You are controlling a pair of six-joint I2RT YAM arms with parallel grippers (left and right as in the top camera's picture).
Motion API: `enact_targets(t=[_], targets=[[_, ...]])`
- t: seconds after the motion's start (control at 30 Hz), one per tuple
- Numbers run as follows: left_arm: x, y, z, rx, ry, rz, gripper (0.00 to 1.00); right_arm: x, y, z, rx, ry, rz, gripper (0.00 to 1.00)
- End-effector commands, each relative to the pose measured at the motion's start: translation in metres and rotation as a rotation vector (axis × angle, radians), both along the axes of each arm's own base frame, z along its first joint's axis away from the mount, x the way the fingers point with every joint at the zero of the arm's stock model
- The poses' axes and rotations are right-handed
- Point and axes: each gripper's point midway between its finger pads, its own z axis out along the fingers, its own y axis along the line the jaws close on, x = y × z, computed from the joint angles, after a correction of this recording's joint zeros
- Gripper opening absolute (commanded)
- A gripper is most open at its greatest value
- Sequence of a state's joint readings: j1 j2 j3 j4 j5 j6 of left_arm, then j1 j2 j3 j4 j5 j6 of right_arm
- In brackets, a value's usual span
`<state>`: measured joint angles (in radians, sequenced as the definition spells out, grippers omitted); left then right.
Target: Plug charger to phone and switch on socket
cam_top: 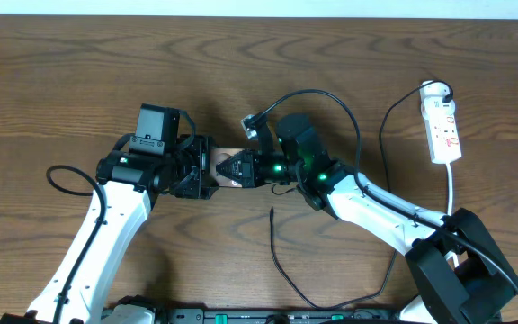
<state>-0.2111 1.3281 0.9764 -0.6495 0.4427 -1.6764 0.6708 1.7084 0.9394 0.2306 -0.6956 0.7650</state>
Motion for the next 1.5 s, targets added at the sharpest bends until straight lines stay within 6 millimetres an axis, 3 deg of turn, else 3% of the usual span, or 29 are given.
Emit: enact_targets(t=[0.0, 0.23, 0.4, 0.67, 0.93, 1.17, 1.3, 1.47], targets=[[-0.004, -0.009, 0.008, -0.040, -0.011, -0.032, 0.84, -0.008, 0.007, 0.011, 0.039, -0.019, 0.058, 0.01], [-0.007, -0.016, 0.015, -0.108, -0.019, -0.084, 0.88, -0.003, 0.004, 0.011, 0.039, -0.020, 0.045, 0.01], [-0.001, -0.002, 0.027, -0.118, -0.086, -0.094, 0.88, 0.004, -0.002, 0.011, 0.038, -0.019, 0.024, 0.01], [0.005, 0.022, 0.066, -0.119, -0.342, -0.212, 0.88, 0.023, -0.018, 0.011, 0.041, 0.006, -0.038, 0.01], [0.011, 0.047, 0.077, 0.010, -0.518, -0.313, 0.88, 0.054, -0.045, 0.009, 0.082, 0.252, -0.247, 0.01], [0.025, 0.045, 0.083, 0.037, -0.629, -0.383, 0.89, 0.079, -0.068, 0.006, 0.172, 0.615, -0.513, 0.01], [0.035, 0.042, 0.084, 0.007, -0.671, -0.390, 0.89, 0.083, -0.071, 0.008, 0.219, 0.753, -0.581, 0.01], [0.046, 0.043, 0.068, -0.035, -0.645, -0.325, 0.89, 0.091, -0.067, 0.026, 0.301, 0.745, -0.576, 0.01]])
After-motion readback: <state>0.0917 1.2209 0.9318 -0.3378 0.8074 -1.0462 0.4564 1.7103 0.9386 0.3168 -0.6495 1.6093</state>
